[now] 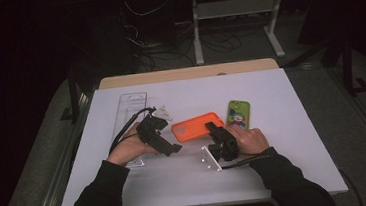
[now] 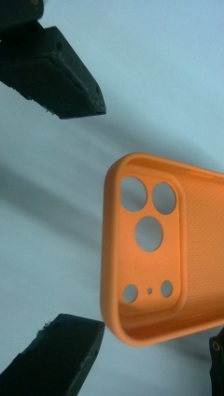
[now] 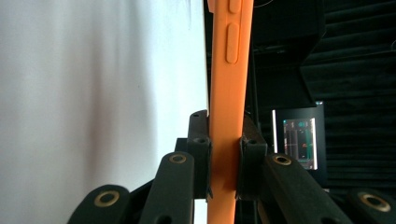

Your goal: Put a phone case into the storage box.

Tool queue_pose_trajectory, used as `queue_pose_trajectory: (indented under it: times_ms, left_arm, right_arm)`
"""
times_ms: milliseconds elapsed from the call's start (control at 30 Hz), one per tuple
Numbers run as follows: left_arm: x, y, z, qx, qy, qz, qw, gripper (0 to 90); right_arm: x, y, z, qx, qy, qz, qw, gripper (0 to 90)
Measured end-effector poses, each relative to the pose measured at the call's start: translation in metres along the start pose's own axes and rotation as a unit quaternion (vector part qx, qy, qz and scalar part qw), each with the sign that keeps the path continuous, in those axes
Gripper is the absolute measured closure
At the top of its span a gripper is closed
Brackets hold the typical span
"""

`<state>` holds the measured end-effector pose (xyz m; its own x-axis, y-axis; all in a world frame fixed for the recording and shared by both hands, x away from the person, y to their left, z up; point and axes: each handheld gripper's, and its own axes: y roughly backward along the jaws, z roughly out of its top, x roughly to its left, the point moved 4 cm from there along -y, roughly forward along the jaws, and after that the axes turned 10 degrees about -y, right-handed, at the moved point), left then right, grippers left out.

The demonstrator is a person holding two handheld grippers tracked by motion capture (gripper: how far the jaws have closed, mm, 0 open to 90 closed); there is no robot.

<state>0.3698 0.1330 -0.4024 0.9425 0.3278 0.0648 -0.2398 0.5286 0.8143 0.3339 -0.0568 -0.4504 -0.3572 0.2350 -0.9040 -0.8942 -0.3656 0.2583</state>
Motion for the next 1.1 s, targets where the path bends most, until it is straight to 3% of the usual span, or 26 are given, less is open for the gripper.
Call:
queue_pose_trajectory:
  times_ms: [167,267,367,400,467,500,633,733,800,833,900,1000,1100]
  left_arm:
    - [0.000,0.000,0.000,-0.001,0.002,0.000,1.0000,0.0]
    - [0.000,0.001,0.000,0.007,-0.005,-0.001,1.0000,0.0]
    - [0.000,0.000,0.001,-0.001,0.001,0.000,1.0000,0.0]
    - [0.002,0.001,0.000,0.005,-0.012,0.000,0.9999,0.0]
    - [0.003,0.001,0.000,0.005,-0.016,0.002,0.9999,0.0]
    - [0.001,0.000,0.001,-0.001,-0.007,0.003,1.0000,0.0]
    - [0.002,0.001,0.000,0.004,-0.006,0.004,1.0000,0.0]
    - [0.001,0.000,0.001,-0.003,0.003,0.005,1.0000,0.0]
    - [0.001,0.000,0.001,-0.003,0.004,0.005,1.0000,0.0]
    - [0.001,0.000,0.001,-0.002,0.000,0.004,1.0000,0.0]
    - [0.001,0.000,0.001,0.000,-0.002,0.004,1.0000,0.0]
    - [0.004,0.002,0.000,0.009,-0.014,0.004,0.9998,0.0]
    - [0.004,0.002,0.000,0.006,-0.013,0.006,0.9999,0.0]
  right_arm:
    - [-0.005,0.000,-0.001,-0.001,-0.017,0.008,0.9998,77.7]
    - [-0.007,0.000,-0.001,0.002,-0.045,0.014,0.9989,77.7]
    - [-0.007,0.000,-0.002,0.010,-0.079,0.023,0.9965,77.7]
    - [-0.009,0.000,-0.003,0.010,-0.086,0.030,0.9958,77.7]
    - [-0.011,-0.001,-0.004,0.008,-0.102,0.035,0.9941,77.7]
    - [-0.011,-0.001,-0.004,0.010,-0.112,0.037,0.9930,77.7]
    - [-0.015,-0.002,-0.007,0.009,-0.127,0.051,0.9905,77.7]
    - [-0.017,-0.002,-0.008,0.013,-0.163,0.065,0.9843,77.7]
    - [-0.020,-0.003,-0.009,0.008,-0.173,0.069,0.9823,77.7]
    - [-0.019,-0.002,-0.008,0.010,-0.205,0.072,0.9761,77.7]
    - [-0.019,-0.002,-0.008,0.011,-0.236,0.081,0.9682,77.7]
    - [-0.021,-0.003,-0.010,0.010,-0.251,0.091,0.9637,77.7]
    - [-0.024,-0.004,-0.011,0.009,-0.284,0.103,0.9532,77.7]
